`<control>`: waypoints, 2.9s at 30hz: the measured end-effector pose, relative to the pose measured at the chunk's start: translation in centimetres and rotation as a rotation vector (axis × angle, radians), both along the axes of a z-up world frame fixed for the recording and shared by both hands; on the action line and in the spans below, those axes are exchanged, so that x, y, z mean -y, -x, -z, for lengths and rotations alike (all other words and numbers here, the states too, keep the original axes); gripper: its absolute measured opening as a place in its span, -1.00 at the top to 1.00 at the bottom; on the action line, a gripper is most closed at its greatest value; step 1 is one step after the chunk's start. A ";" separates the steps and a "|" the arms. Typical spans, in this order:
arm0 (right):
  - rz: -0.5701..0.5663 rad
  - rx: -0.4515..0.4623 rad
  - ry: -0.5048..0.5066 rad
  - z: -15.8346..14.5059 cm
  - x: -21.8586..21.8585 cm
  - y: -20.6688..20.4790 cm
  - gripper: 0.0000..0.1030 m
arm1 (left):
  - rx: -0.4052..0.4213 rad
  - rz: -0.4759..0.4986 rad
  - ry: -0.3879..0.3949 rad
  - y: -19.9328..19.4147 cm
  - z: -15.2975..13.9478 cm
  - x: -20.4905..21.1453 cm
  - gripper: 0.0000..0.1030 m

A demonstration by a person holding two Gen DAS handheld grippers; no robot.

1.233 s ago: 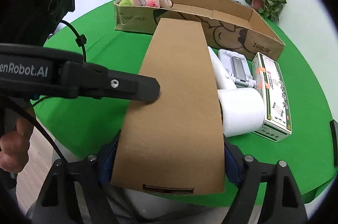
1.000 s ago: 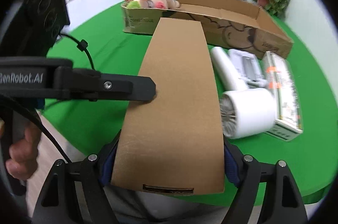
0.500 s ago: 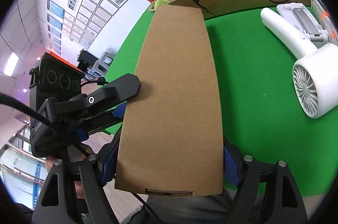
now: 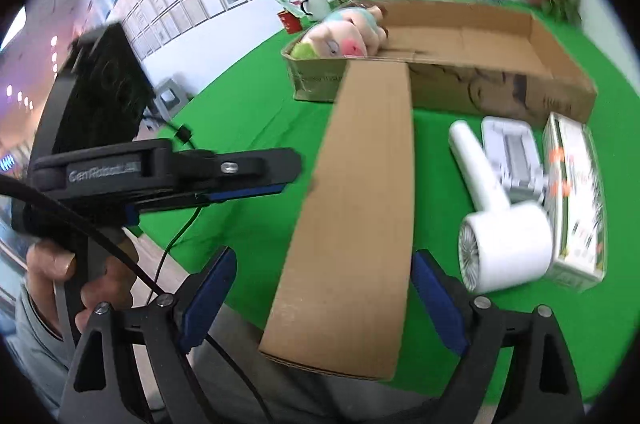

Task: Organize objects
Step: 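Lift the long brown box with the left gripper and tilt it upright, then carry the opened long box with the left gripper over the large box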

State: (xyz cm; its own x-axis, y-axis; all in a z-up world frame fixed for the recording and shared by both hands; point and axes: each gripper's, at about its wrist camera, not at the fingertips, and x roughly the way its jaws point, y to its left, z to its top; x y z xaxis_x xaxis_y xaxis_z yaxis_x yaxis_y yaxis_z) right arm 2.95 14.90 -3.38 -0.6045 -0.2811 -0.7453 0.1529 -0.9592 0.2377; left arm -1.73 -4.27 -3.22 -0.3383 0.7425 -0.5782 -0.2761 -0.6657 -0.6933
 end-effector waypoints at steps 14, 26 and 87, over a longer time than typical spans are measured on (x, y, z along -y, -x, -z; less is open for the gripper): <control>0.029 0.081 0.100 1.0 -0.7 2.2 -0.45 | -0.044 0.071 -0.026 0.8 0.0 -1.4 0.82; 0.189 0.093 0.260 2.5 -6.7 0.5 -0.44 | -0.138 -0.037 0.189 -0.3 -0.6 1.0 0.20; 0.184 -0.264 -0.139 -7.2 -3.1 5.1 0.72 | -0.352 -0.093 0.461 1.9 -8.8 -6.8 0.64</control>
State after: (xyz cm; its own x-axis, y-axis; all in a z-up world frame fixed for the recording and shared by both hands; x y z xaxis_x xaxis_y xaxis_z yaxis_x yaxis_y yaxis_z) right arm -2.16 17.98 3.86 -0.8125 -0.0561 -0.5803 0.0128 -0.9968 0.0785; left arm -3.66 2.58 5.58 -0.6197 0.3993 -0.6756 -0.3635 -0.9090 -0.2038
